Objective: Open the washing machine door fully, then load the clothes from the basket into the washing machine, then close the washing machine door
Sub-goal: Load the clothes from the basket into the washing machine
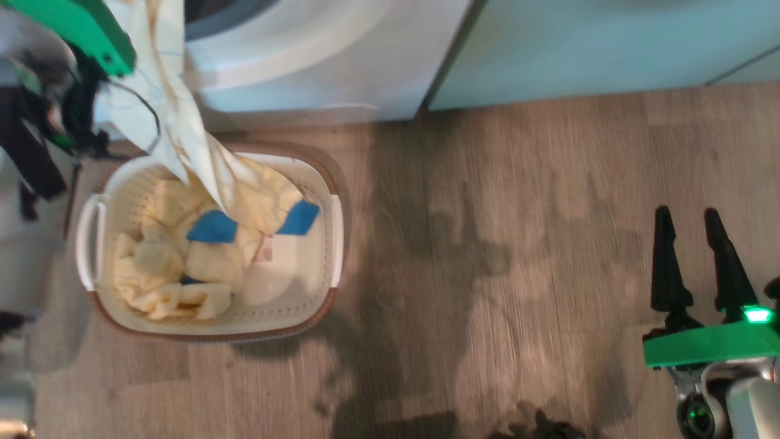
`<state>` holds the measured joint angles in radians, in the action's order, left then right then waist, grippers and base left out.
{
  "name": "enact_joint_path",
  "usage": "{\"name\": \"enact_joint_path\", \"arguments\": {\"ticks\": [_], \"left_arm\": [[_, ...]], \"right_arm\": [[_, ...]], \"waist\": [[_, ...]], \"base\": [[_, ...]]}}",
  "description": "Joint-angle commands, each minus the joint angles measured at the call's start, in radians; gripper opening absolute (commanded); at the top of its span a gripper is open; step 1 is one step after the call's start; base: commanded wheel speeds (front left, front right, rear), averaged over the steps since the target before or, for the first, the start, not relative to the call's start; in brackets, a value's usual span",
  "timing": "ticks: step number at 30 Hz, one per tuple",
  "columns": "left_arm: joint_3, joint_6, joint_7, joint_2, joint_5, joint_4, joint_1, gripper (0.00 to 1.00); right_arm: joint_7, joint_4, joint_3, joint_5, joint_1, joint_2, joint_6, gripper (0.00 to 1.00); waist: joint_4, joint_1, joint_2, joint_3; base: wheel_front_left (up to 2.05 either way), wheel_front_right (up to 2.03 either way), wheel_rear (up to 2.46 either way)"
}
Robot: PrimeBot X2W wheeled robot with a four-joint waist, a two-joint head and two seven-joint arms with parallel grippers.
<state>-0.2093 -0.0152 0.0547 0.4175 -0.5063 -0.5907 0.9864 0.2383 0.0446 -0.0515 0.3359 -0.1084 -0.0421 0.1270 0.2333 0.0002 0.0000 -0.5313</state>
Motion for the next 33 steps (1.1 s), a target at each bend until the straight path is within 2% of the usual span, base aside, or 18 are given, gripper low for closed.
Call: {"name": "enact_joint_path", "arguments": {"ticks": [1,7,14,24,29,33], "left_arm": [[0.023,-0.010,0.010,0.064,-0.002,0.010,0.066,0.00],[0.016,-0.027,0.049,0.090,0.002,-0.062,0.174,0.00],[0.004,-0.038,0.075,0.151,0.031,-0.136,0.312,0.00],[0.009,-0.014,-0.009,0.218,0.079,-0.211,0.514,0.00],[0.009,-0.013,-0.087,0.222,0.092,-0.233,0.598,0.00],[0.002,-0.023,-0.192,0.214,0.107,-0.246,0.657,0.00]], "right_arm": [[0.013,-0.019,-0.024,0.010,-0.018,-0.008,0.004,1.00],[0.021,0.000,-0.022,0.026,-0.042,-0.008,0.004,1.00],[0.023,-0.009,-0.029,0.046,-0.071,-0.008,0.004,1.00],[0.023,-0.016,-0.044,0.087,-0.105,-0.008,0.004,1.00],[0.023,-0.015,-0.048,0.105,-0.110,-0.008,0.004,1.00],[0.023,-0.017,-0.053,0.114,-0.121,-0.008,0.004,1.00]], "waist": [[0.029,-0.0002,0.0000,-0.046],[0.052,-0.0002,0.0000,-0.099],[0.090,-0.0002,0.0000,-0.159],[0.148,-0.0002,0.0000,-0.235],[0.160,-0.0002,0.0000,-0.264],[0.160,-0.0002,0.0000,-0.280]], "base": [[0.00,0.00,0.00],[0.00,0.00,0.00],[0.00,0.00,0.00],[0.00,0.00,0.00],[0.00,0.00,0.00],[0.00,0.00,0.00]]}}
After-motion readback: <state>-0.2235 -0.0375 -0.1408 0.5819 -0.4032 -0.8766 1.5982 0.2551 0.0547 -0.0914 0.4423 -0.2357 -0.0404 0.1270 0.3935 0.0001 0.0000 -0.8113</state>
